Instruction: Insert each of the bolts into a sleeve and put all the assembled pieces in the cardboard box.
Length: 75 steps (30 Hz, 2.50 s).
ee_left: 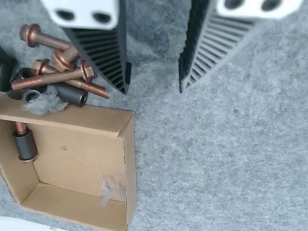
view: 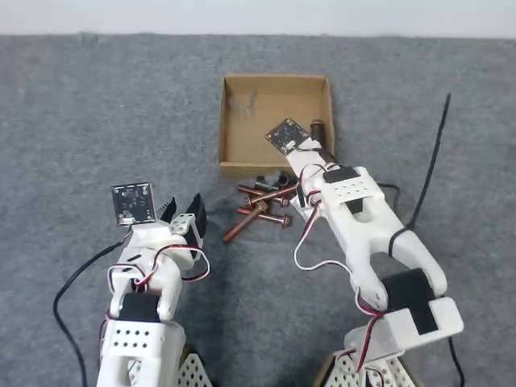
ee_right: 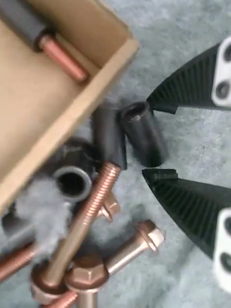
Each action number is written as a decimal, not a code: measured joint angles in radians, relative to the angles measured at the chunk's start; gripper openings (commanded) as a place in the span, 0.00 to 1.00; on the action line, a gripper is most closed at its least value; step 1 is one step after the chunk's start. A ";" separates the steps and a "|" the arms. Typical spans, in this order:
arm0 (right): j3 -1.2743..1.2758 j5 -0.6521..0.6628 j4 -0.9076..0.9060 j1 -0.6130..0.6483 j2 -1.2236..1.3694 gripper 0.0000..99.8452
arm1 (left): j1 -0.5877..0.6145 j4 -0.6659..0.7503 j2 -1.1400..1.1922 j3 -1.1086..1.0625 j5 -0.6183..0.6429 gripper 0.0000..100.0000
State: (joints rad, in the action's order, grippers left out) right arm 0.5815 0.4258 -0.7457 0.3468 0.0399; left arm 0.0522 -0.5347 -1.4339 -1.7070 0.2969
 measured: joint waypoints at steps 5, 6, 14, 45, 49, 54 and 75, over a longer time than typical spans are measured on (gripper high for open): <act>0.003 -0.002 0.038 0.000 0.000 0.17 | 0.000 0.000 0.000 0.000 0.000 0.16; 0.003 -0.002 0.048 0.002 0.000 0.17 | 0.000 0.000 0.000 0.000 0.000 0.16; 0.003 -0.002 0.055 0.000 0.057 0.17 | 0.000 0.000 0.000 0.000 0.000 0.16; 0.158 -0.074 -0.155 -0.230 -0.153 0.01 | 0.000 0.000 0.000 0.000 0.000 0.16; 0.229 -0.118 -0.135 -0.305 -0.242 0.11 | 0.000 0.000 0.000 0.000 0.000 0.16; 0.232 -0.126 -0.135 -0.330 -0.267 0.13 | 0.000 0.000 0.000 0.000 0.000 0.16; 0.321 -0.132 -0.410 -0.331 -0.621 0.12 | 0.000 0.000 0.000 0.000 0.000 0.16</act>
State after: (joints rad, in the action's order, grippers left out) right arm 0.9022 0.2938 -1.1554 0.0153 -0.5815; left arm 0.0522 -0.5347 -1.4339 -1.7070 0.2969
